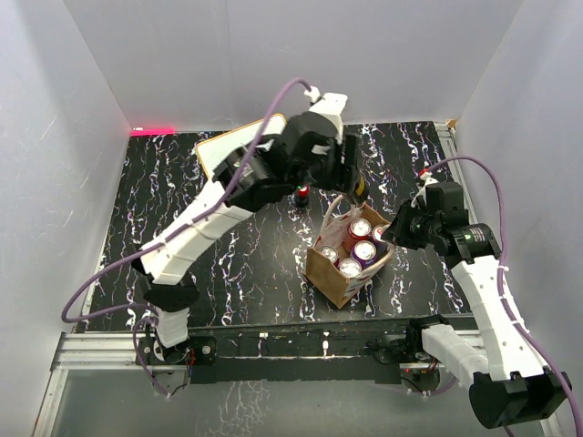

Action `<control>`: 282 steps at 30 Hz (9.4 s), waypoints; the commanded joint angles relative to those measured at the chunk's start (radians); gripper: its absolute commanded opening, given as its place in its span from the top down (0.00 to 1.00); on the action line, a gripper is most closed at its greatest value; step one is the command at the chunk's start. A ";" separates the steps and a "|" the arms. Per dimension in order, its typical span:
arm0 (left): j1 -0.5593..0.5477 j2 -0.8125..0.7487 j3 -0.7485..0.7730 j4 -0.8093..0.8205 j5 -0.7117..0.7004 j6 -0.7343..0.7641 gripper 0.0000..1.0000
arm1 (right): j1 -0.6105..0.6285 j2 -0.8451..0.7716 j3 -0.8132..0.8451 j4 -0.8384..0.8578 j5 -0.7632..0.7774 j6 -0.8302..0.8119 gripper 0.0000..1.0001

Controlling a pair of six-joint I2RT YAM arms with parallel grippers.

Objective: Take the beverage out of the canvas bag

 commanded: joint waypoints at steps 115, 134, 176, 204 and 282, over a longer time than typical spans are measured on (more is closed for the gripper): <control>-0.157 -0.222 -0.741 0.602 0.165 0.303 0.03 | 0.012 -0.122 0.002 -0.282 0.289 0.177 0.89; -0.128 0.096 -0.596 0.620 0.046 0.408 0.39 | 0.012 -0.200 0.009 -0.337 0.368 0.214 0.90; -0.095 0.414 -0.353 0.553 0.130 0.488 0.32 | 0.116 -0.202 0.024 -0.289 0.441 0.156 0.85; -0.120 0.470 -0.165 0.367 0.024 0.492 0.32 | 0.173 -0.177 0.022 -0.290 0.460 0.175 0.82; -0.111 0.057 -0.057 0.402 -0.062 0.388 1.00 | 0.173 -0.240 0.040 -0.296 0.465 0.309 0.83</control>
